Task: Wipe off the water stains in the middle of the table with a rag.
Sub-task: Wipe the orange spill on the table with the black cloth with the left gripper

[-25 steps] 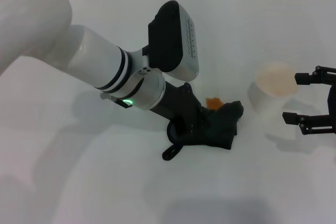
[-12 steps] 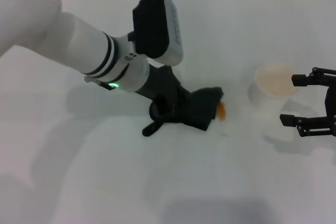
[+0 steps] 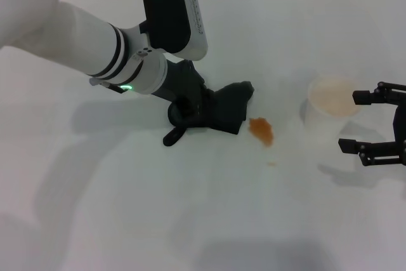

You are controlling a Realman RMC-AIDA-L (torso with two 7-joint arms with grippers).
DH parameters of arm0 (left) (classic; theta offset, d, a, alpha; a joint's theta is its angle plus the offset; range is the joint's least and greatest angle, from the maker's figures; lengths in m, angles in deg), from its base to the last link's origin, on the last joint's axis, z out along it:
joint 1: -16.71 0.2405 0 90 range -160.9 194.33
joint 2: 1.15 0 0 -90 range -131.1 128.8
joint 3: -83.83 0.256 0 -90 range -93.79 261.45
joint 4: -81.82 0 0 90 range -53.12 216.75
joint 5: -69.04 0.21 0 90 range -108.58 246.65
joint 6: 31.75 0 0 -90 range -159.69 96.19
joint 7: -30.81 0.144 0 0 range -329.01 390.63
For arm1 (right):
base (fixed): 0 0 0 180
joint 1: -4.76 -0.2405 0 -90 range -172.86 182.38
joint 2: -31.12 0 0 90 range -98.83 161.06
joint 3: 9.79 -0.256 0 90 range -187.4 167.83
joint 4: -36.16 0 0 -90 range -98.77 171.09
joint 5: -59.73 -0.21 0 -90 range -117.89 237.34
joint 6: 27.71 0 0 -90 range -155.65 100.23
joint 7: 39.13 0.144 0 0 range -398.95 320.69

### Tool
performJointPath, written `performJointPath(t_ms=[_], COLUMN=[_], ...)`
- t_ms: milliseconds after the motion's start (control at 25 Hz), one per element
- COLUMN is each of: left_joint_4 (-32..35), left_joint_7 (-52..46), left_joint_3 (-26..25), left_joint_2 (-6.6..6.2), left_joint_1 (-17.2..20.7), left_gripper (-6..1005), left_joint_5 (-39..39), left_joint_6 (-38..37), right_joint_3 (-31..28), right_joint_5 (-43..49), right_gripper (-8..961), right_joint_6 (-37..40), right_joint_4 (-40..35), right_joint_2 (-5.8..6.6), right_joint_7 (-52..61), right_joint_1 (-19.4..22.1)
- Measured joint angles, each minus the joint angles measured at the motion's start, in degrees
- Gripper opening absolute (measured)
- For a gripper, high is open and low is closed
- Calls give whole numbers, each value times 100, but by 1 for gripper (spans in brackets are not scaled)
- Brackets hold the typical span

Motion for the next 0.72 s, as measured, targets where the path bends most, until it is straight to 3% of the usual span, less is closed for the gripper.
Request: performJointPath(t_ms=[200,560,720], left_joint_4=[23,-12,-4], left_joint_7=[35,33,7], left_joint_3=[109,1225,1433], left_joint_2=[29,36,48], left_joint_1=[-116,-281,-237], left_gripper=[66,66,66], left_joint_5=[-133,-969,-1121], left_joint_6=[157,523,518], right_joint_3=[5,5,5], right_joint_5=[-16,-22,-21], right_gripper=[857,857,858], right_joint_6=[18,54,70], right_joint_4=[-5,-16,-16], right_joint_2=[0,0,0], right_joint_7=[6,5,8], right_joint_1=[0,0,0])
